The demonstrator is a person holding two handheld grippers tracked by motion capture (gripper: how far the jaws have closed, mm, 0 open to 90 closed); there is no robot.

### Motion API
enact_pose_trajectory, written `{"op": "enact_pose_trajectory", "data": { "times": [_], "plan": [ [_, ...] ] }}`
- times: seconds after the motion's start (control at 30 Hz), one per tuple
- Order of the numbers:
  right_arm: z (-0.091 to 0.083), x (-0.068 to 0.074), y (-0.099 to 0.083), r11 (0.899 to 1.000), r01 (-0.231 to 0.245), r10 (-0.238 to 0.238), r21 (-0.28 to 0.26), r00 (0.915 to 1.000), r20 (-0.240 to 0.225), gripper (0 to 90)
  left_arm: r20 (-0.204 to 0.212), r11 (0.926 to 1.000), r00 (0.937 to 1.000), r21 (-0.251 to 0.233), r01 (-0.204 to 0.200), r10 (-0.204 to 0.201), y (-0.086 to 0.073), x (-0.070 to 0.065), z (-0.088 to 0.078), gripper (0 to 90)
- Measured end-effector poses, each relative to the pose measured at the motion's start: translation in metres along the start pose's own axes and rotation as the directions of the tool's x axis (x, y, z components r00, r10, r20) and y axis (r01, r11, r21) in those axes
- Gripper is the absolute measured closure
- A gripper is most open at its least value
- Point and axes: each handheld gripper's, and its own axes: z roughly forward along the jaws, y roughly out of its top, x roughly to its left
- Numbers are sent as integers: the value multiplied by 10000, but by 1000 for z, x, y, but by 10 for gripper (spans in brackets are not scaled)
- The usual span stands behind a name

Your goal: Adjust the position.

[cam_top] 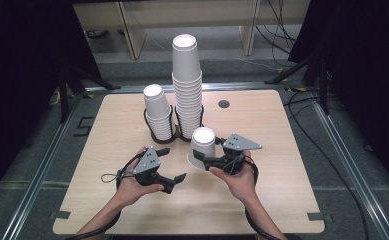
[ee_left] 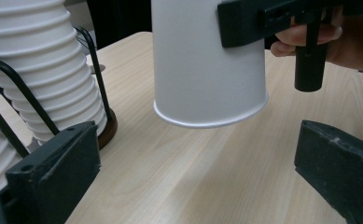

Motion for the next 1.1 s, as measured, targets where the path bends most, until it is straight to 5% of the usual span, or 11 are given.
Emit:
{"op": "enact_pose_trajectory", "data": {
  "times": [0.17,0.63,1.1],
  "plan": [
    [0,2,-2,9999,59,-57,122,9998,-182,236,422,9995,9986,-17,324,-323,2,2,7,0],
    [-5,18,-9,10000,21,-21,12,9998,-204,237,1411,9990,9890,70,439,-445,6,-5,28,0],
    [5,21,-11,9997,30,-18,250,9988,-480,237,1345,9983,9895,285,500,-534,4,-5,46,0]
  ]
}}
